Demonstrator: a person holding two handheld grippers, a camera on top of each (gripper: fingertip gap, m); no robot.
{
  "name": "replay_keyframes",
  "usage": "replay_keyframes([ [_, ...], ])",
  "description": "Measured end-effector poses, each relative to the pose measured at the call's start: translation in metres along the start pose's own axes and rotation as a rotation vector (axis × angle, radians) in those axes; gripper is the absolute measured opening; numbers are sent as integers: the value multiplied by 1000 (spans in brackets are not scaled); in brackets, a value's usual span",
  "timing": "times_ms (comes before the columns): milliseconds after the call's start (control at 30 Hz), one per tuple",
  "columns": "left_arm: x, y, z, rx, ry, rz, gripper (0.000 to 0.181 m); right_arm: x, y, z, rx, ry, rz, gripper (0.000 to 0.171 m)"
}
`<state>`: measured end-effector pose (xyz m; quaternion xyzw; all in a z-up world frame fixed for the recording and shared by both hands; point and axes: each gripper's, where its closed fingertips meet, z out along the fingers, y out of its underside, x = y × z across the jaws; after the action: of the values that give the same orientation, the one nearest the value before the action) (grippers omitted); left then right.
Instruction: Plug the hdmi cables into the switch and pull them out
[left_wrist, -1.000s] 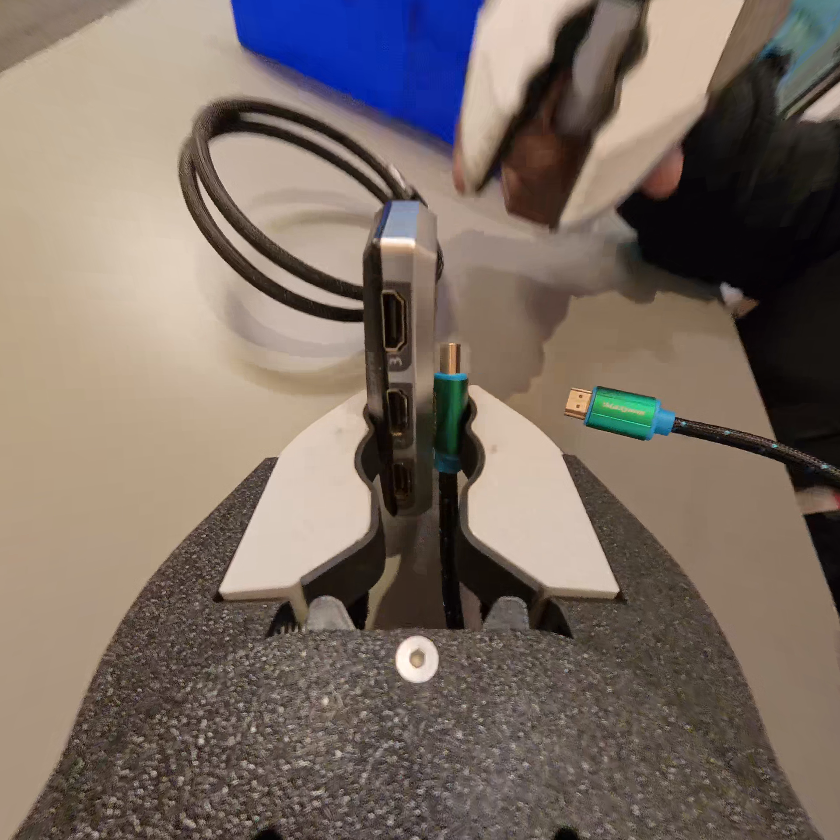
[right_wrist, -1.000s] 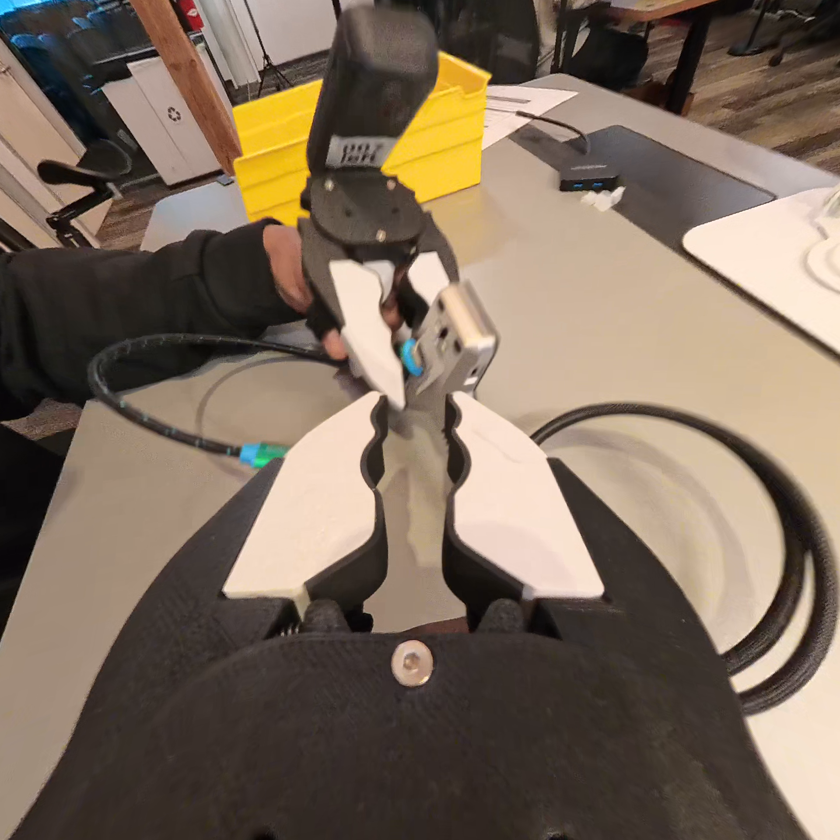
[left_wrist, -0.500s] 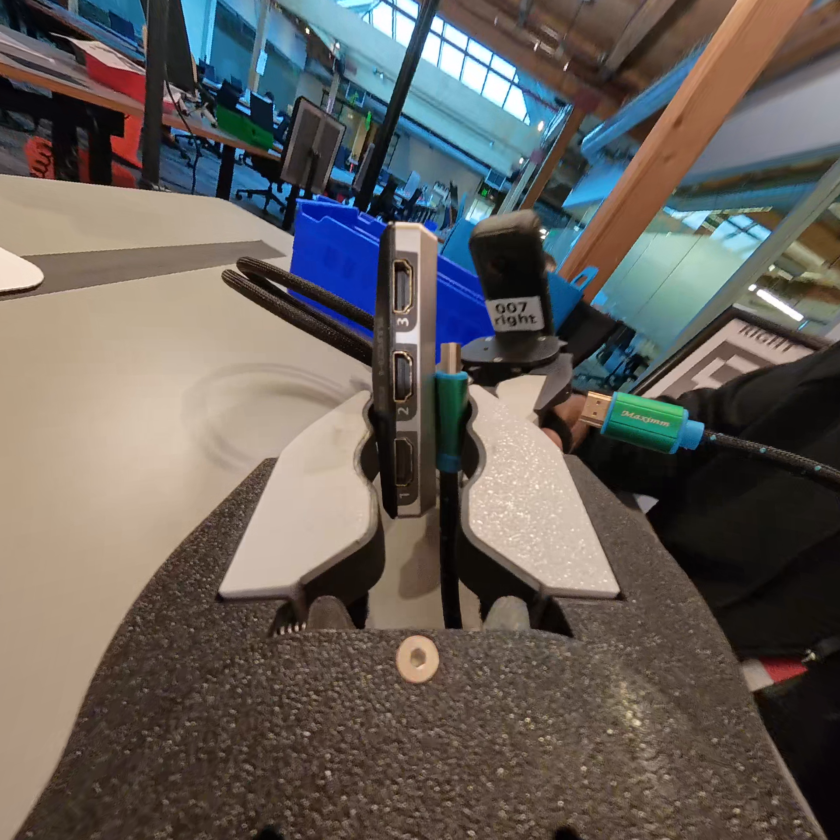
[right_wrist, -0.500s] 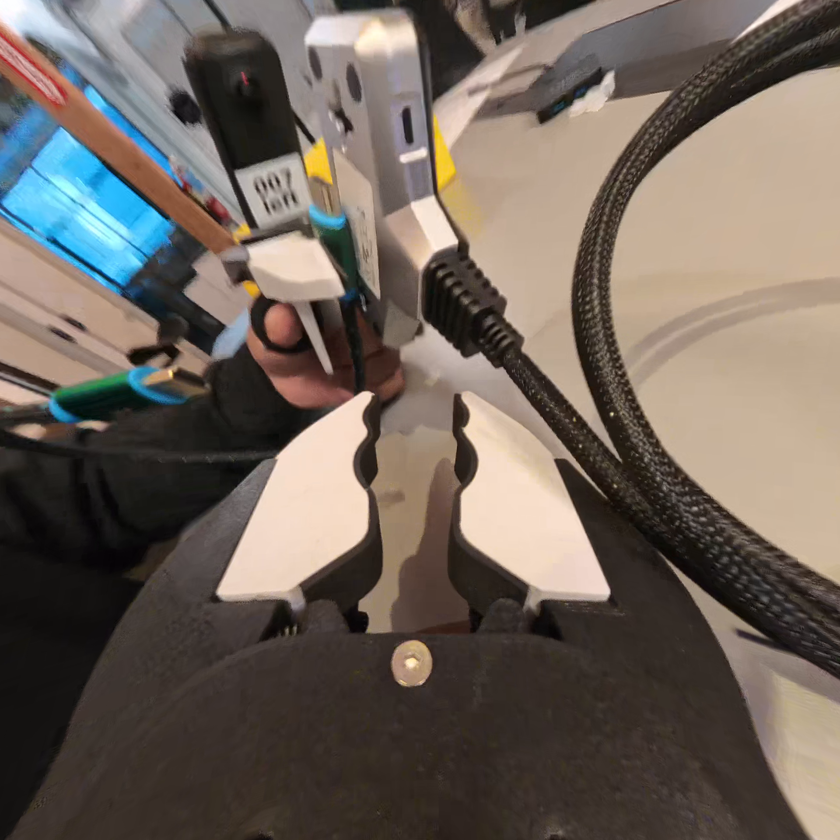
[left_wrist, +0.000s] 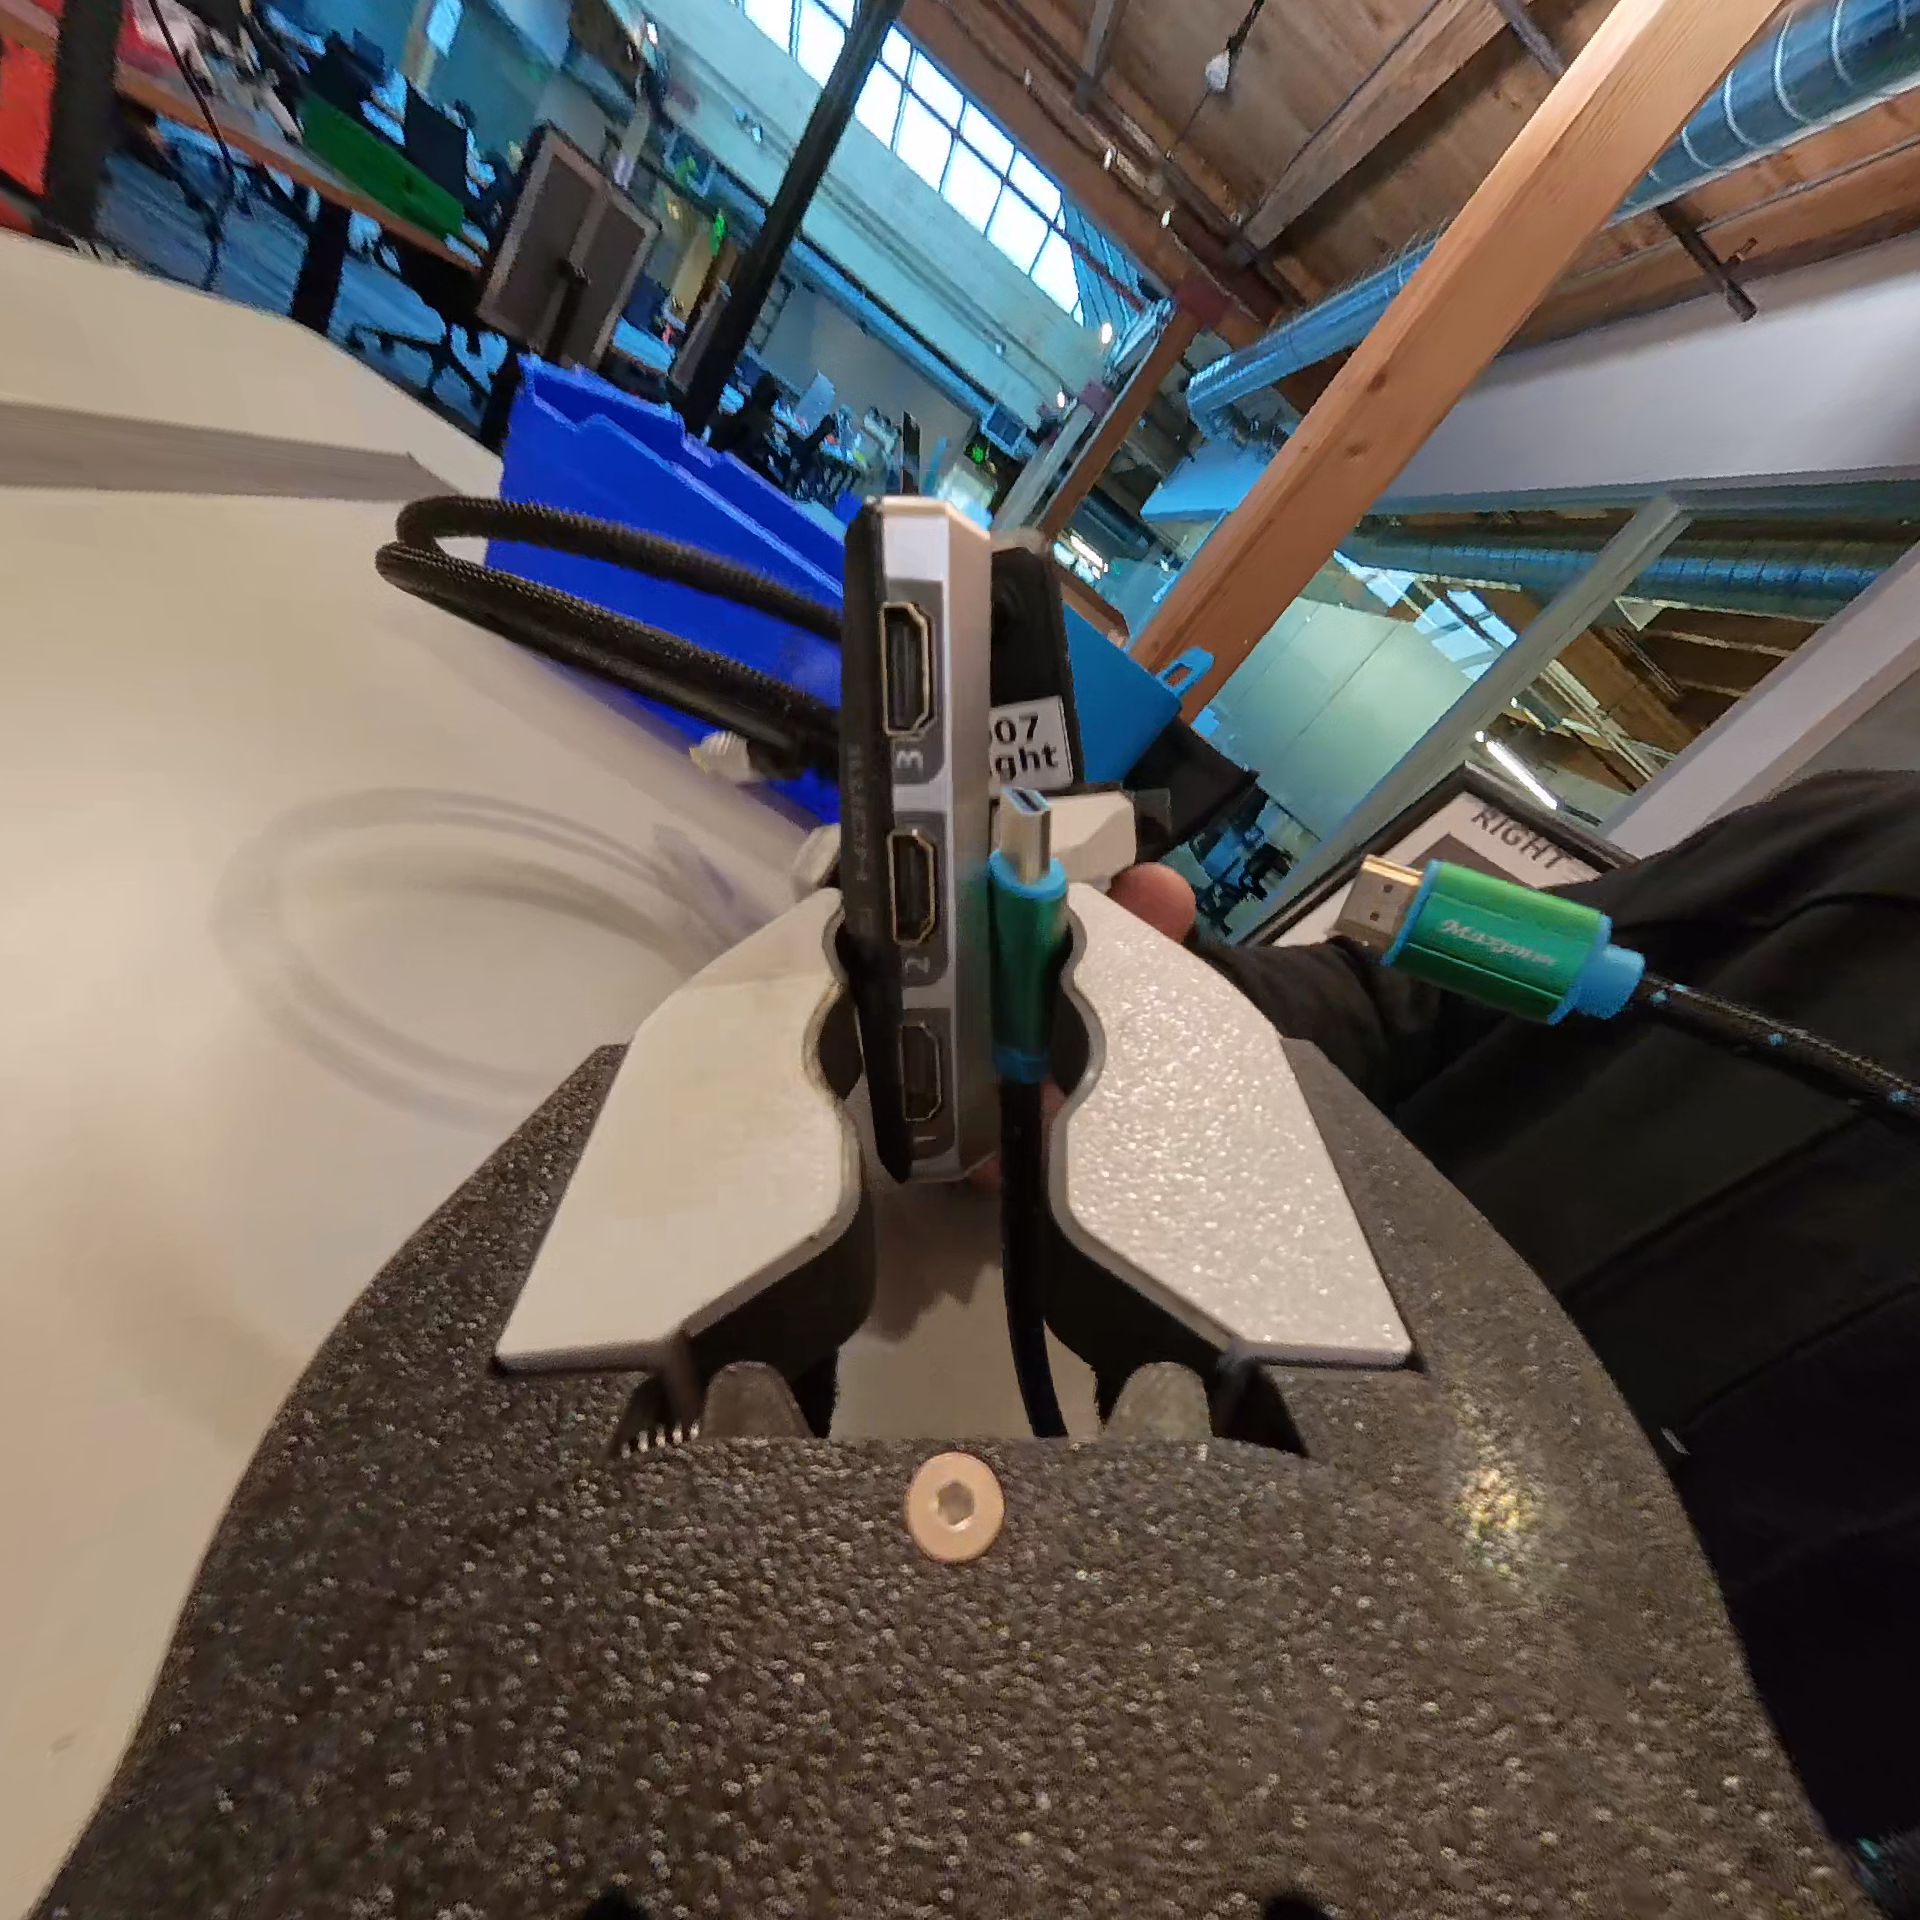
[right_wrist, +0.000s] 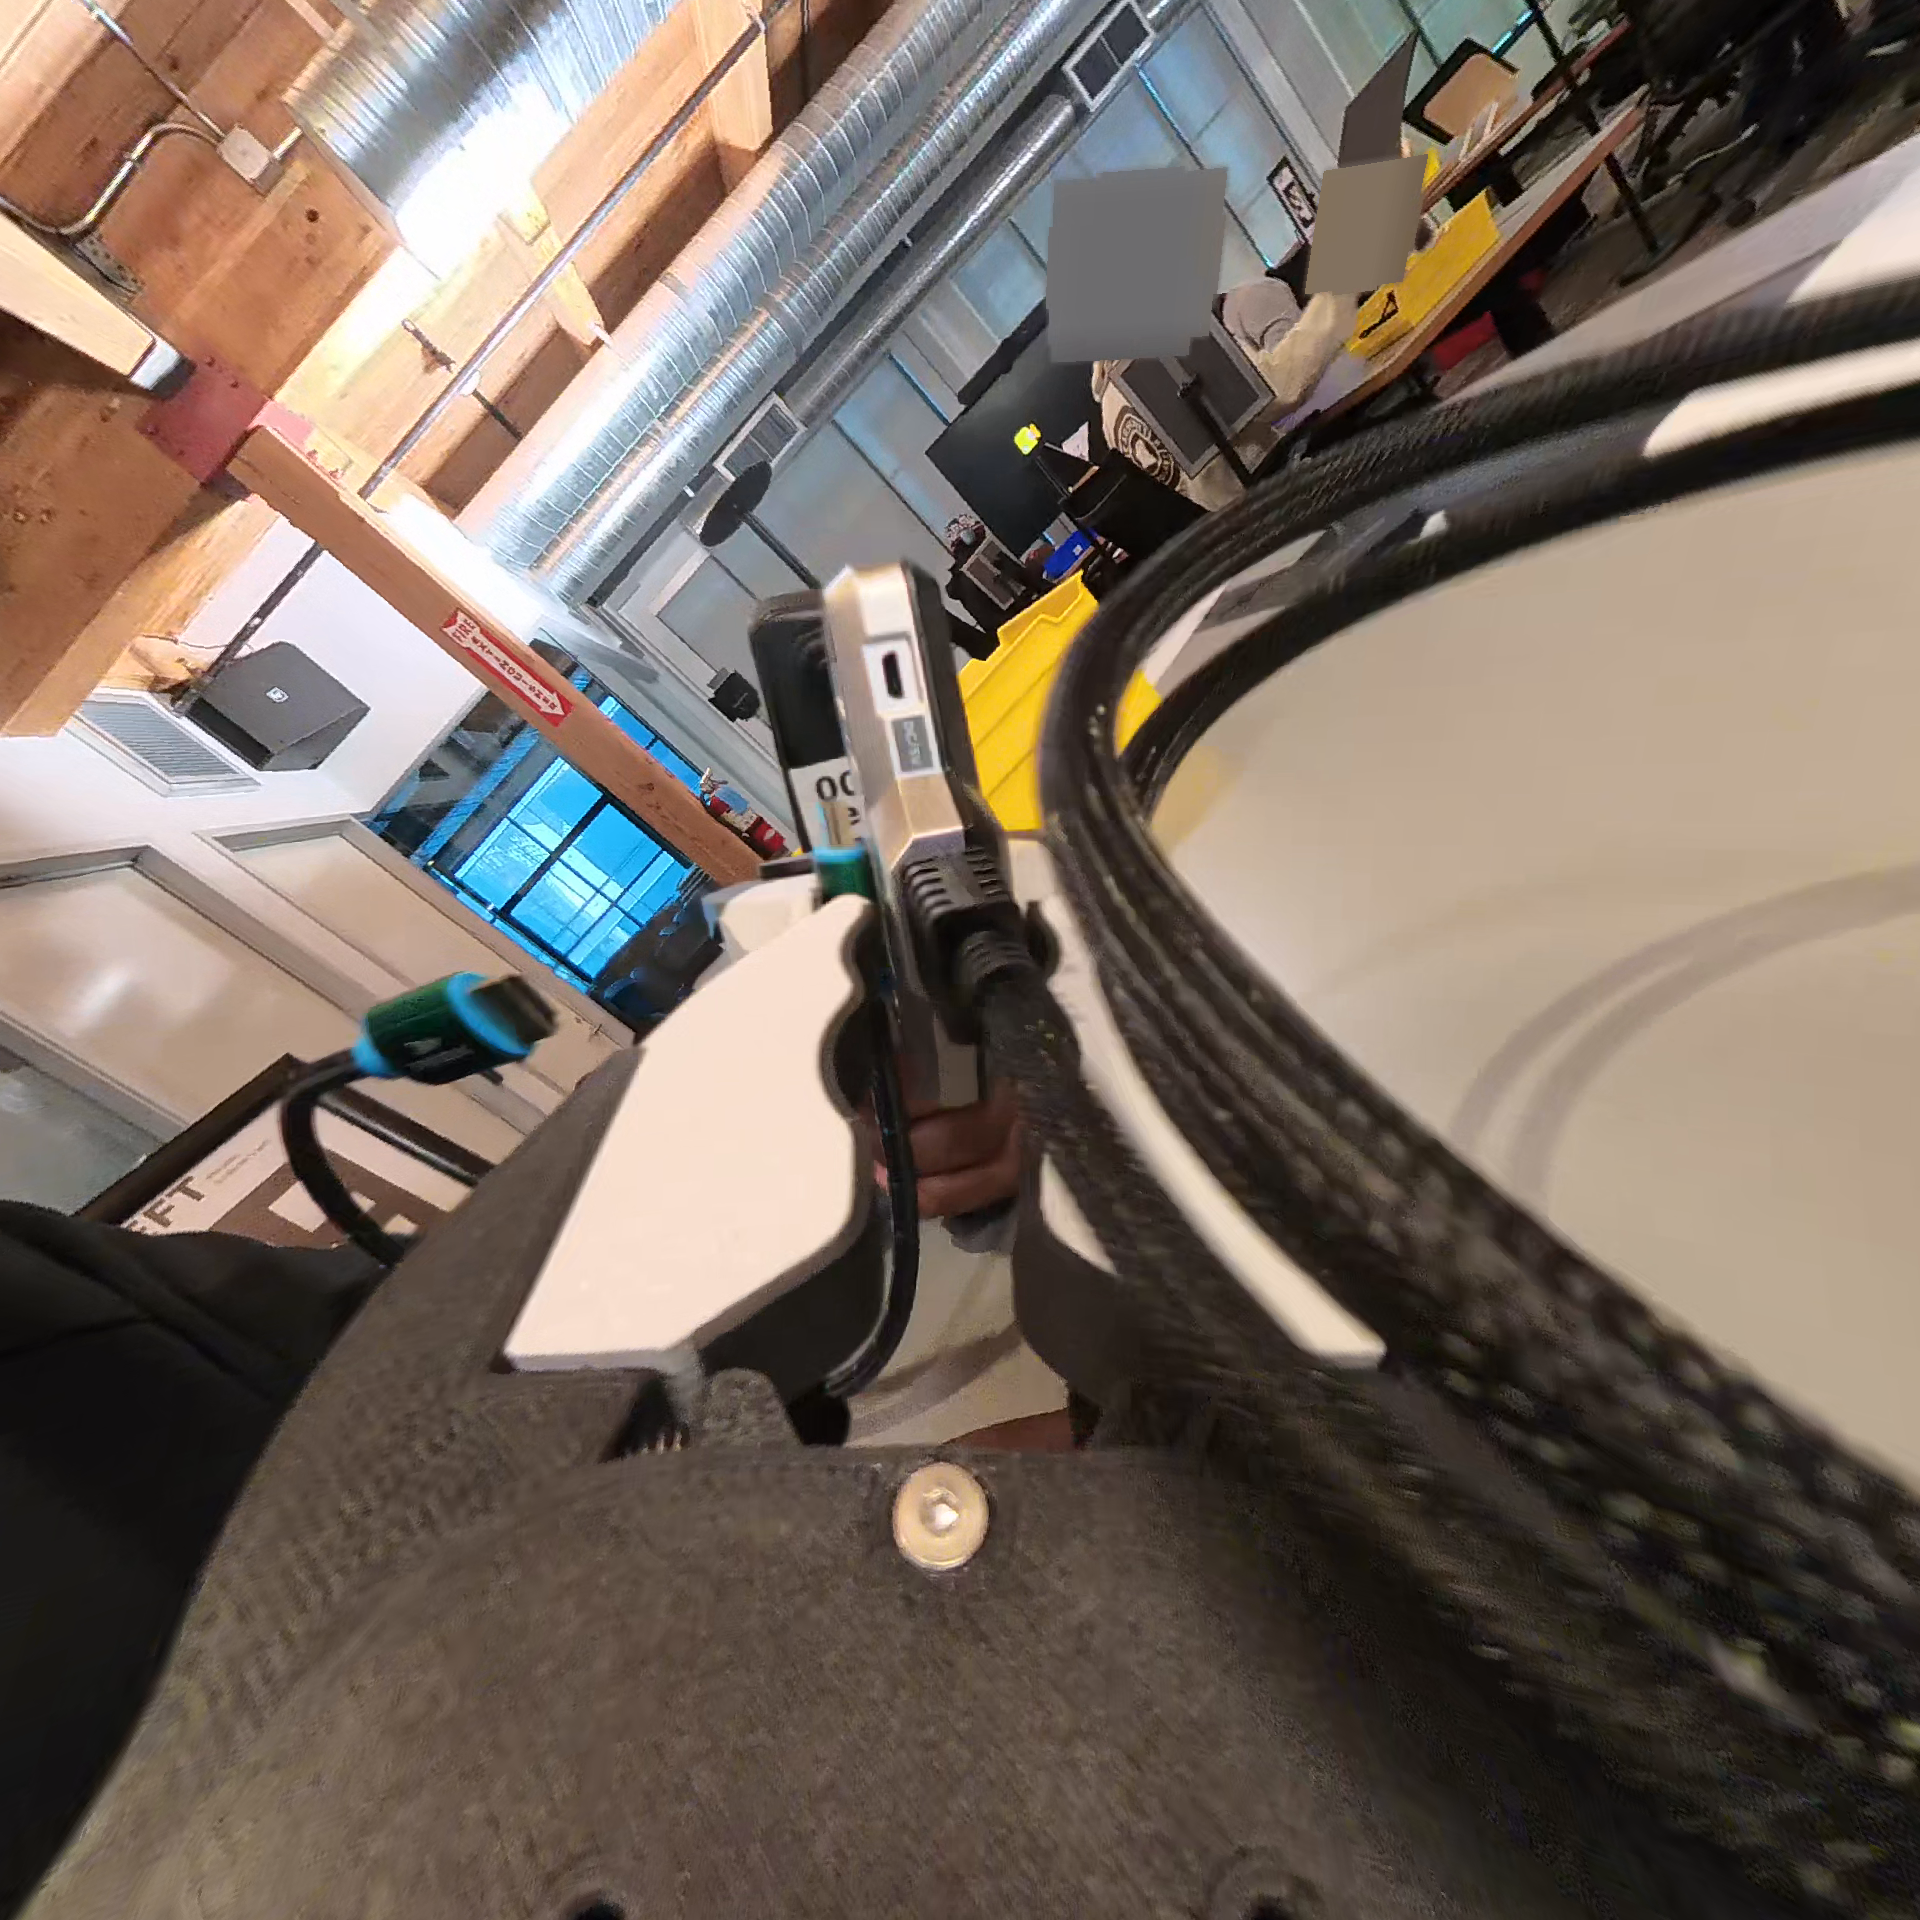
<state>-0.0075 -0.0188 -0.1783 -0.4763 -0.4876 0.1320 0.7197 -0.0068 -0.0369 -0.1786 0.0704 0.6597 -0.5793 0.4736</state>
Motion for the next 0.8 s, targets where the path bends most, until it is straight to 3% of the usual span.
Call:
replay_keyframes([
  [367, -6, 28, 2, -240, -81, 14, 34, 5, 7, -13, -174, 2, -138, 23],
  [633, -24, 32, -14, -301, -194, -8, 15, 17, -4, -31, -205, 0, -151, 23],
  [800, -24, 43, -10, -357, -200, 10, 17, 20, -3, -37, -248, 3, -190, 23],
])
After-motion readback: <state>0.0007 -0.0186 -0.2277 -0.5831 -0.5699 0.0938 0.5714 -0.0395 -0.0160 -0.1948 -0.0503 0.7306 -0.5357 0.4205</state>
